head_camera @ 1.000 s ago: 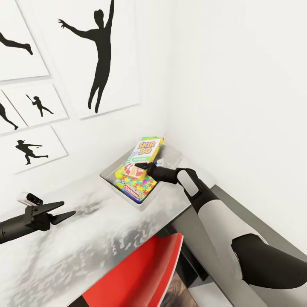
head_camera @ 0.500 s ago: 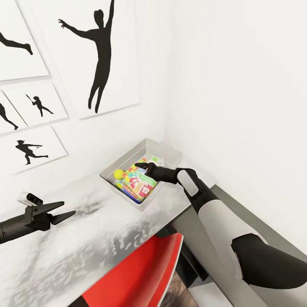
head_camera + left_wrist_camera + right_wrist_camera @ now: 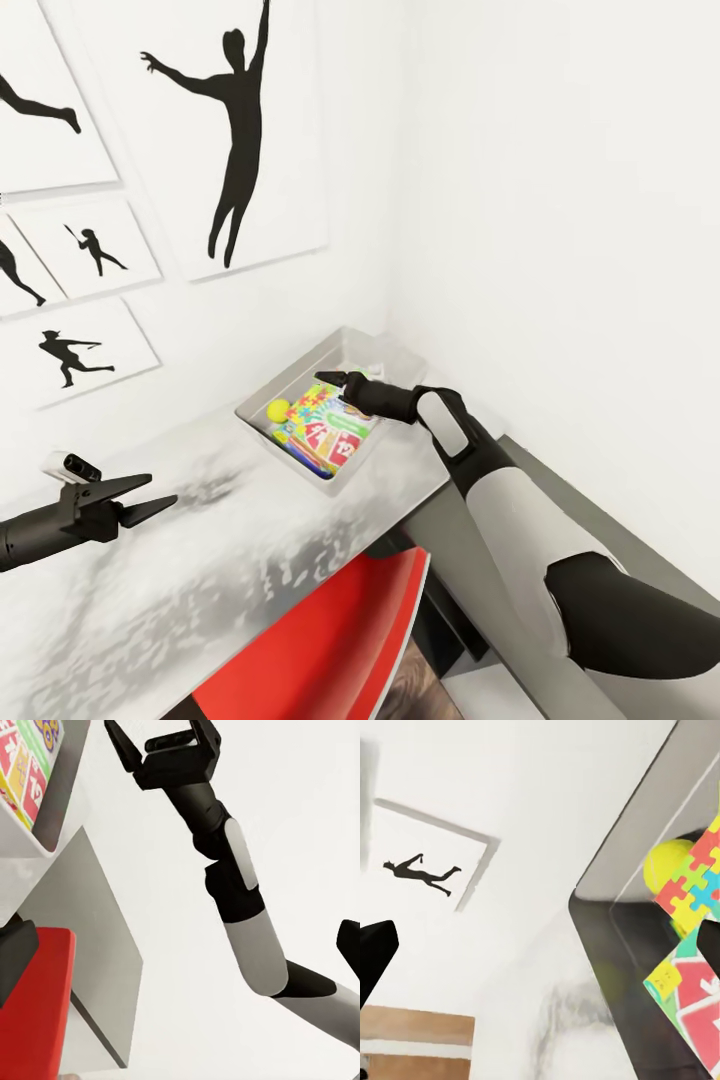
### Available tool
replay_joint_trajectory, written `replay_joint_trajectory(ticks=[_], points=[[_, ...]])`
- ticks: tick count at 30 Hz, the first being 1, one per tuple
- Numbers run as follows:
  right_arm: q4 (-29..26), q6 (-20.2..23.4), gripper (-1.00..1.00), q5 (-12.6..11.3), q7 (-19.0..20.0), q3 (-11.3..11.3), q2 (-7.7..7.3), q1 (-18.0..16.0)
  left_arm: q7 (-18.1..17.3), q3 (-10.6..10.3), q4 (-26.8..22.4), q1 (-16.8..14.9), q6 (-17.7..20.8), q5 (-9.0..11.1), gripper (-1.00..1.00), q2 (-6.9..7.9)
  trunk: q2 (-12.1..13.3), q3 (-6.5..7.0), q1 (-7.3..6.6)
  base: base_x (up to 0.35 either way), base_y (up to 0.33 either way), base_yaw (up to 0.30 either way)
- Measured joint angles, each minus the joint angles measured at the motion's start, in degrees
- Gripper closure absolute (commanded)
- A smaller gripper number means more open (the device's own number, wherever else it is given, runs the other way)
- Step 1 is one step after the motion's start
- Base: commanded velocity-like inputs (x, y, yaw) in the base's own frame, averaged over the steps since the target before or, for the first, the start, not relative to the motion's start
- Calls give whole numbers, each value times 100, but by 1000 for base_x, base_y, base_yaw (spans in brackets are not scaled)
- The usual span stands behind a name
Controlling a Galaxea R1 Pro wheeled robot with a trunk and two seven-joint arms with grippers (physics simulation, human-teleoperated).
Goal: Put all the toys in the child's room - the three board games (two on the bed and one on the table), the two jigsaw puzzles on the table, and the tennis ball on the table - inside the toy box on the table in the child's room.
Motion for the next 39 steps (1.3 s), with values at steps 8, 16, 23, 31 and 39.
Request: replay_joint_trajectory(ticks=[8, 16, 23, 31, 39], points=[[-1327, 327, -100, -3, 33, -1, -318, 225, -2, 0, 0, 2, 0, -21, -100, 0, 1, 72, 3, -82, 0, -35], [-2551, 418, -100, -100, 604, -39, -904, 1087, -2, -1, 0, -1, 0, -25, -100, 0, 1, 141, 2, -243, 0, -162], [-3193, 343, -100, -100, 1841, -618, -1433, 2290, -2, -1, 0, 2, 0, -33, -100, 0, 1, 198, 0, -54, 7, -185], [-3985, -91, -100, -49, 3381, -1570, -1549, 4149, -1, -1, -1, -2, 0, -34, -100, 0, 1, 263, 1, -112, 122, -192], [-4080, -753, -100, -21, 4280, -1772, -1560, 4874, -2, -2, 0, -3, 0, -35, -100, 0, 1, 325, 2, -145, 41, -199]])
